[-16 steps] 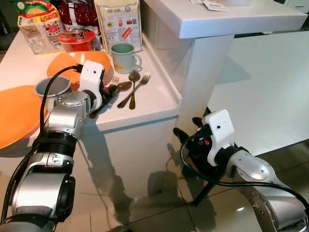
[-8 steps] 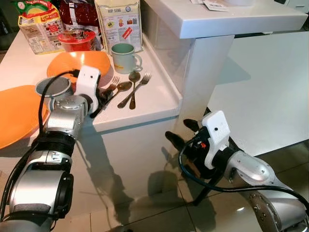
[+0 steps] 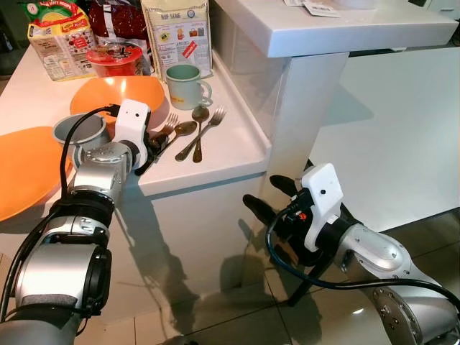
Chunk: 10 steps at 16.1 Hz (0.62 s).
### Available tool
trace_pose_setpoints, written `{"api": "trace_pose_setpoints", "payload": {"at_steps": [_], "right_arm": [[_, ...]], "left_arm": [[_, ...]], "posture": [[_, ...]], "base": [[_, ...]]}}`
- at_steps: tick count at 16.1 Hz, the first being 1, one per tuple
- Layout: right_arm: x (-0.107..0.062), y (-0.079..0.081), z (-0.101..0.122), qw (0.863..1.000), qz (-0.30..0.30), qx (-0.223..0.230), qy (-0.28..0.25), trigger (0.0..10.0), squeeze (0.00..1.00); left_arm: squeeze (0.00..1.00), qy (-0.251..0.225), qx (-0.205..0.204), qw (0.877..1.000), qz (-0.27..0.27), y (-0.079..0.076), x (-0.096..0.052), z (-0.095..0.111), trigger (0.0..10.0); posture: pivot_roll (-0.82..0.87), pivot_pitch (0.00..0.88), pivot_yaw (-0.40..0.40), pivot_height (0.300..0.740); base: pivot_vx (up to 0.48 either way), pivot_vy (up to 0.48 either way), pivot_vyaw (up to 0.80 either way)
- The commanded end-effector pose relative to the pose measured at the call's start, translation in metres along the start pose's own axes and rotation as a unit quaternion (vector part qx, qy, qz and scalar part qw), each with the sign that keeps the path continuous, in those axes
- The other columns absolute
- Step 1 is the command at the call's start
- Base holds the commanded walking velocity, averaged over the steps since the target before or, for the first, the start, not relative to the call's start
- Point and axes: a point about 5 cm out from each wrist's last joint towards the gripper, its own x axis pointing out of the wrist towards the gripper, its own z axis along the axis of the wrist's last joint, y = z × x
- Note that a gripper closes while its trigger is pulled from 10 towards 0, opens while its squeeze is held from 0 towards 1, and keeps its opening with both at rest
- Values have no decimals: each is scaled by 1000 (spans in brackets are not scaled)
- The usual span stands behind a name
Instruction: Setting the table
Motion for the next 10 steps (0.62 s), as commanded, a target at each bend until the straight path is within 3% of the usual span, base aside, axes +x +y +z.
{"api": "trace_pose_setpoints", "payload": {"at_steps": [1,10], "right_arm": [[-2,0,3,1000,6,-3,-6,10000,0],[0,-2,3,1000,0,-7,-5,10000,0]], "left_arm": [[0,13,-3,1000,-3,-1,1,-3,0],[0,3,7,1000,-26,-4,2,-1,0]], "posture": [[-108,0,6,740],[-106,0,7,740]], "base": [[0,0,0],[0,0,0]]}}
